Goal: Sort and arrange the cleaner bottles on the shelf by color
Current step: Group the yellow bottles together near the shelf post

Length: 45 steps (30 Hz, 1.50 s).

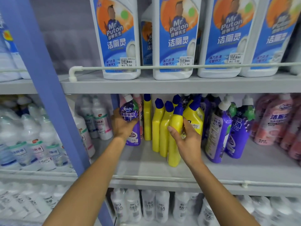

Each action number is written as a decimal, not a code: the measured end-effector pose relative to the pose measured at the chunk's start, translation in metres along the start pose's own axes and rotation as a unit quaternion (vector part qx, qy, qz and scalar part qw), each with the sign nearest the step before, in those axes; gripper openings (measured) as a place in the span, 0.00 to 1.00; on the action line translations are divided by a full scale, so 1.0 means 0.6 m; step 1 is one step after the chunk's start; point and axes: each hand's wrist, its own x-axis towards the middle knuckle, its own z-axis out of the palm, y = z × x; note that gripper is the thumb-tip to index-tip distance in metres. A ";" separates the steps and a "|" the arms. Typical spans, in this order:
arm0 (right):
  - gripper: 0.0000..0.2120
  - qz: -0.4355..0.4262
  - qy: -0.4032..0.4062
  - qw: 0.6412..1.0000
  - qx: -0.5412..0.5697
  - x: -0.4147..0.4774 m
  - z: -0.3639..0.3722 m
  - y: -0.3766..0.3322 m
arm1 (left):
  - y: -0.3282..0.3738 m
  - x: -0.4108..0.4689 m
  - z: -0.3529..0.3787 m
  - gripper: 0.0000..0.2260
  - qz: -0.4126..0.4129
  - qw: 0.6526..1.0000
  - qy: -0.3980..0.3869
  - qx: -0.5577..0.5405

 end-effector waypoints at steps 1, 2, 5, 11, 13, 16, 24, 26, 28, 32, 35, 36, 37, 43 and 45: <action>0.24 -0.001 0.002 1.000 -0.002 0.001 0.000 0.001 | -0.012 0.010 0.002 0.37 -0.009 1.000 -0.001 0.014; 0.25 -0.001 0.003 1.000 -0.006 0.002 0.000 0.002 | -0.014 0.011 -0.001 0.39 -0.013 1.000 -0.003 0.021; 0.25 0.004 0.006 1.000 -0.011 0.000 0.001 0.002 | 0.021 -0.032 -0.020 0.35 0.011 0.998 -0.050 -0.022; 0.29 0.019 0.027 0.999 -0.022 -0.002 0.008 0.000 | 0.062 -0.102 -0.014 0.26 0.064 0.992 -0.103 -0.038; 0.32 0.026 0.036 0.998 -0.035 -0.002 0.008 0.003 | 0.062 -0.114 -0.008 0.25 0.069 0.993 -0.094 -0.024; 0.33 0.024 0.038 0.998 -0.044 -0.001 0.007 0.004 | 0.062 -0.131 -0.002 0.25 0.078 0.995 -0.056 0.023; 0.28 0.029 0.029 0.998 -0.046 -0.003 0.007 0.001 | 0.102 -0.149 0.046 0.30 0.063 0.995 0.002 0.080; 0.29 0.027 0.027 0.998 -0.045 -0.001 0.004 -0.003 | 0.109 -0.147 0.061 0.28 0.079 0.994 -0.017 0.070; 0.28 0.021 0.024 0.998 -0.045 0.000 0.002 -0.003 | 0.111 -0.150 0.075 0.26 0.099 0.993 -0.026 0.059; 0.28 0.022 0.021 0.998 -0.048 0.001 0.000 0.001 | 0.092 -0.140 0.091 0.21 0.126 0.991 -0.028 0.037; 0.29 0.022 0.026 0.998 -0.052 -0.001 0.000 0.003 | 0.085 -0.131 0.078 0.19 0.117 0.991 -0.056 -0.038; 0.28 0.019 0.025 0.998 -0.051 -0.001 0.001 0.002 | 0.086 -0.128 0.071 0.18 0.117 0.990 -0.041 -0.063; 0.28 0.016 0.022 0.998 -0.049 -0.001 0.001 0.001 | 0.086 -0.123 0.063 0.16 0.121 0.990 -0.001 -0.074; 0.24 0.011 0.016 0.999 -0.032 0.000 -0.002 -0.005 | 0.069 -0.019 0.022 0.24 0.071 0.972 0.221 -0.030; 0.24 0.011 0.014 1.000 -0.025 -0.001 -0.003 -0.005 | 0.058 0.024 0.013 0.26 0.018 0.987 0.158 -0.008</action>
